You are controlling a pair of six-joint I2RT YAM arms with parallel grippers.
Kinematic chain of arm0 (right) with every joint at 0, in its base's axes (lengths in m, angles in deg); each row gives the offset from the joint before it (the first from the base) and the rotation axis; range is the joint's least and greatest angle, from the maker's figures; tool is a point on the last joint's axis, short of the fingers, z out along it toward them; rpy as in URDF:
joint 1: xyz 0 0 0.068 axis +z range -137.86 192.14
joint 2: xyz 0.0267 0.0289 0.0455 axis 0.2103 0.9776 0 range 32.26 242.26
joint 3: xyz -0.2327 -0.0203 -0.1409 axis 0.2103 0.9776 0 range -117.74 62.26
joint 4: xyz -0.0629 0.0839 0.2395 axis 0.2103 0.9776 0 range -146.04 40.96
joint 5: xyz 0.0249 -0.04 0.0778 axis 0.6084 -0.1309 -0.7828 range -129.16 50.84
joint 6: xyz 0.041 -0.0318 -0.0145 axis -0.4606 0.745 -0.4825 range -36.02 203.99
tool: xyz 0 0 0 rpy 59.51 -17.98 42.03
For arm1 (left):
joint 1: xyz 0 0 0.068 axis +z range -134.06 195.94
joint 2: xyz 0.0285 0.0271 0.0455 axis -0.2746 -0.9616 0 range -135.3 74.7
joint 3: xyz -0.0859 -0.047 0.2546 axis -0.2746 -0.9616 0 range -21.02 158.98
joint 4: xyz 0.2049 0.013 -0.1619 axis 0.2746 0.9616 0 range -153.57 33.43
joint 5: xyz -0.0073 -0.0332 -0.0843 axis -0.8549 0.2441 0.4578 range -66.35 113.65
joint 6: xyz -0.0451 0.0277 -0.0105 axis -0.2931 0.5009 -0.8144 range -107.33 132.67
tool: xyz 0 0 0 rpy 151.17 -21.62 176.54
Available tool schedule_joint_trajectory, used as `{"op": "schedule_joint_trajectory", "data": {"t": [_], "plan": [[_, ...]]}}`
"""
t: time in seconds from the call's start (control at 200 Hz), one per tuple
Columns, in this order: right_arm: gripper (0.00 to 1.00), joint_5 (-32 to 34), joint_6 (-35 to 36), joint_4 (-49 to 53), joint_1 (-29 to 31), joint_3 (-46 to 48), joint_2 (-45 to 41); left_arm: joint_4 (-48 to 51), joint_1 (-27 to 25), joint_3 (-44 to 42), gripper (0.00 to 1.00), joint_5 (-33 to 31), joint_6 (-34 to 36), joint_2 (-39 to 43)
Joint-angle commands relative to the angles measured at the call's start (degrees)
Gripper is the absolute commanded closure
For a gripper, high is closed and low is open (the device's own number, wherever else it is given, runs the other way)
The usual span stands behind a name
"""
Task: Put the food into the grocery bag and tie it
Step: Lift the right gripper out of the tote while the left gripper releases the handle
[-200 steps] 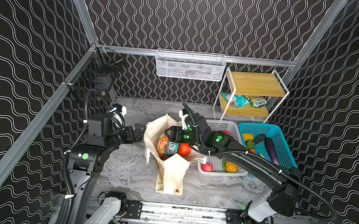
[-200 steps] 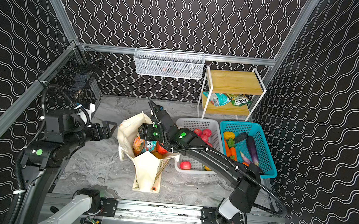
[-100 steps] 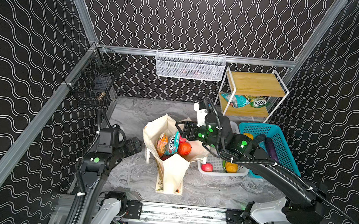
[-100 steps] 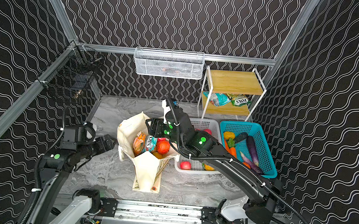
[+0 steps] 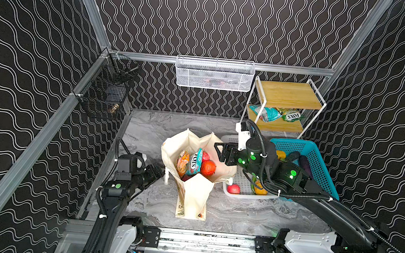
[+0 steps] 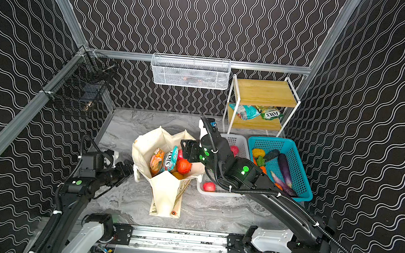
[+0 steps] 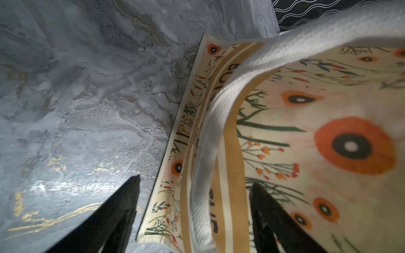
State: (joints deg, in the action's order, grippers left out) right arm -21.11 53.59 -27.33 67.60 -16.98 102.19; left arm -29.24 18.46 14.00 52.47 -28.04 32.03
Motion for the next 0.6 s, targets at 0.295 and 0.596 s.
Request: {"op": "schedule_joint_trajectory", "data": {"t": [0.295,0.596], "plan": [[0.29,-1.9,-1.9,2.6,-6.3,7.6,-6.4,-12.6,2.9,-4.2,0.4,9.2,-1.0,-5.6],[0.31,-6.4,-2.2,1.7,-12.0,12.3,-7.1,-16.3,2.9,-6.6,0.56,11.7,-1.1,-7.3]]}}
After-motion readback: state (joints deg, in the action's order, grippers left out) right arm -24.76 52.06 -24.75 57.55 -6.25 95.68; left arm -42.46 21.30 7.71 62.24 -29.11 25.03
